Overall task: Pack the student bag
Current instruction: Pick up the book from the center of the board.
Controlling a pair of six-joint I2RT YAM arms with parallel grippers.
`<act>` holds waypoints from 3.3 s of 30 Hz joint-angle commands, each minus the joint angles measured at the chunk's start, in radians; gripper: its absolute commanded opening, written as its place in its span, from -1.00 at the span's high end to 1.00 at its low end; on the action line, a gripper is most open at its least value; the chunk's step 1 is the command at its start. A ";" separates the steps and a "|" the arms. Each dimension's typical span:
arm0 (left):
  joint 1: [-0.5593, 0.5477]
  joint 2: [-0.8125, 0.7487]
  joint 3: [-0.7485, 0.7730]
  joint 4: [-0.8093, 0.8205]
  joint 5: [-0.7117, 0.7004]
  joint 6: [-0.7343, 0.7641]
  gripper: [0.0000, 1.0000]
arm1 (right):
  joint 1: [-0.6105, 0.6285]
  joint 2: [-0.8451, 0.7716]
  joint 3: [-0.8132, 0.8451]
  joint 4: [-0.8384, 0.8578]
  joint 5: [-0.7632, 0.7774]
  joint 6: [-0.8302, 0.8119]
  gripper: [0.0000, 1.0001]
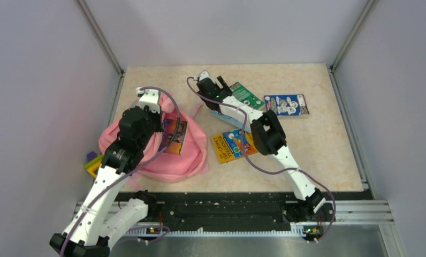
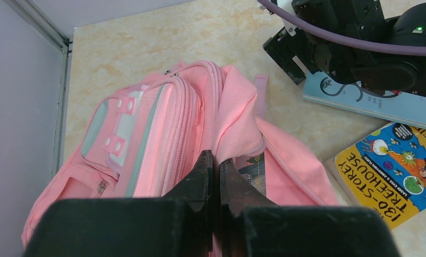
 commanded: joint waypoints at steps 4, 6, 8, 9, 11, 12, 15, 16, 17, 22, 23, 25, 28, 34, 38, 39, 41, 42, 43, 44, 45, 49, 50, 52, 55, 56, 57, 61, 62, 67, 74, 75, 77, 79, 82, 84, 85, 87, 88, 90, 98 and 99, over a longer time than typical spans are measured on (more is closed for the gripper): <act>-0.003 -0.048 0.025 0.182 0.021 -0.016 1.00 | -0.033 0.021 -0.004 -0.009 0.130 -0.104 -0.52; -0.003 -0.047 0.025 0.182 0.021 -0.016 1.00 | -0.035 0.019 -0.026 0.010 0.161 -0.138 -0.47; -0.004 -0.049 0.026 0.182 0.018 -0.016 1.00 | -0.035 0.020 -0.038 0.025 0.179 -0.162 -0.42; -0.004 -0.050 0.025 0.182 0.018 -0.016 1.00 | -0.035 0.021 -0.047 0.035 0.184 -0.173 -0.40; -0.003 -0.049 0.024 0.182 0.011 -0.016 1.00 | -0.038 0.026 -0.055 0.048 0.185 -0.192 -0.33; -0.003 -0.049 0.024 0.182 0.010 -0.016 1.00 | -0.038 0.028 -0.056 0.058 0.185 -0.202 -0.28; -0.003 -0.049 0.024 0.182 0.006 -0.016 1.00 | -0.041 0.036 -0.069 0.105 0.190 -0.242 0.02; -0.004 -0.049 0.024 0.182 0.005 -0.016 1.00 | -0.042 0.037 -0.075 0.124 0.193 -0.255 0.15; -0.004 -0.049 0.024 0.182 0.005 -0.016 1.00 | -0.042 0.034 -0.079 0.143 0.195 -0.268 0.30; -0.003 -0.046 0.022 0.183 0.002 -0.016 1.00 | -0.042 -0.041 -0.144 0.241 0.202 -0.314 0.90; -0.003 -0.045 0.022 0.183 0.001 -0.016 1.00 | -0.041 -0.076 -0.184 0.260 0.206 -0.317 0.99; -0.004 -0.044 0.021 0.184 0.002 -0.016 1.00 | -0.040 -0.164 -0.258 0.308 0.216 -0.316 1.00; -0.004 -0.046 0.021 0.185 0.001 -0.016 1.00 | -0.035 -0.333 -0.382 0.317 0.203 -0.263 1.00; -0.003 -0.048 0.017 0.187 0.007 -0.016 1.00 | -0.021 -0.732 -0.614 0.204 0.008 -0.041 1.00; -0.003 -0.046 0.019 0.188 0.021 -0.015 1.00 | 0.006 -0.930 -0.712 0.106 -0.150 0.054 1.00; -0.004 -0.045 0.019 0.187 0.027 -0.015 1.00 | 0.011 -0.972 -0.729 0.081 -0.183 0.072 1.00; -0.004 -0.045 0.016 0.190 0.041 -0.016 1.00 | 0.015 -1.052 -0.760 0.043 -0.272 0.112 1.00; -0.004 -0.044 0.017 0.191 0.046 -0.016 1.00 | 0.017 -1.090 -0.775 0.029 -0.312 0.129 1.00; -0.004 -0.043 0.017 0.191 0.049 -0.016 1.00 | 0.018 -1.124 -0.792 0.015 -0.356 0.149 1.00; -0.004 -0.042 0.017 0.190 0.051 -0.015 1.00 | 0.017 -1.155 -0.805 0.000 -0.405 0.161 1.00; -0.003 -0.040 0.017 0.191 0.054 -0.015 1.00 | 0.018 -1.176 -0.811 -0.019 -0.457 0.193 1.00; -0.004 -0.019 0.028 0.178 0.146 -0.008 1.00 | 0.030 -1.237 -0.846 -0.048 -0.635 0.260 1.00; -0.005 -0.005 0.039 0.155 0.248 0.009 0.71 | 0.032 -1.258 -0.868 -0.030 -0.680 0.272 1.00; -0.005 0.014 0.059 0.137 0.413 0.031 -0.06 | 0.034 -1.312 -0.910 0.018 -0.780 0.301 1.00; -0.008 0.005 0.038 0.187 0.695 0.024 -0.83 | 0.035 -1.356 -0.941 0.066 -0.944 0.339 1.00; -0.013 0.001 0.028 0.209 0.792 0.014 -0.86 | 0.036 -1.362 -0.942 0.071 -0.995 0.347 1.00; -0.018 0.001 0.024 0.222 0.872 0.005 -0.88 | 0.037 -1.366 -0.940 0.072 -1.037 0.351 1.00; -0.046 0.042 0.041 0.191 1.034 0.023 -0.92 | 0.043 -1.379 -0.947 0.079 -1.189 0.352 1.00; -0.054 0.055 0.045 0.174 1.045 0.036 -0.93 | 0.045 -1.382 -0.954 0.090 -1.223 0.354 1.00; -0.081 0.082 0.056 0.134 1.010 0.070 -0.96 | 0.058 -1.388 -0.970 0.144 -1.392 0.361 1.00; -0.103 0.106 0.057 0.127 1.103 0.055 -0.96 | 0.081 -1.368 -0.942 0.087 -1.495 0.289 1.00; -0.121 0.125 0.069 0.104 1.128 0.061 -0.96 | 0.082 -1.366 -0.938 0.080 -1.500 0.283 1.00; -0.152 0.164 0.096 0.049 1.159 0.079 -0.94 | 0.082 -1.365 -0.935 0.075 -1.498 0.276 1.00; -0.180 0.197 0.120 -0.009 1.171 0.104 -0.80 | 0.081 -1.368 -0.930 0.076 -1.489 0.269 1.00; -0.199 0.224 0.143 -0.056 1.181 0.120 0.26 | 0.082 -1.379 -0.934 0.089 -1.453 0.265 1.00; -0.199 0.215 0.148 -0.053 1.179 0.122 0.98 | 0.081 -1.390 -0.944 0.106 -1.404 0.261 1.00; -0.200 0.202 0.148 -0.050 1.168 0.124 1.00 | 0.081 -1.402 -0.961 0.129 -1.386 0.266 0.96; -0.195 0.159 0.134 -0.018 1.109 0.100 1.00 | 0.065 -1.446 -1.025 0.201 -1.356 0.284 0.15; -0.190 0.131 0.114 0.024 1.080 0.075 1.00 | 0.053 -1.474 -1.066 0.249 -1.335 0.299 -0.25; -0.162 0.074 0.067 0.161 1.039 0.005 1.00 | 0.015 -1.552 -1.147 0.335 -1.299 0.337 -0.66; -0.077 -0.043 -0.030 0.498 1.034 -0.263 1.00 | -0.123 -1.712 -1.430 0.617 -1.279 0.473 -0.84; -0.074 -0.052 -0.041 0.531 1.038 -0.291 1.00 | -0.128 -1.726 -1.455 0.651 -1.282 0.481 -0.85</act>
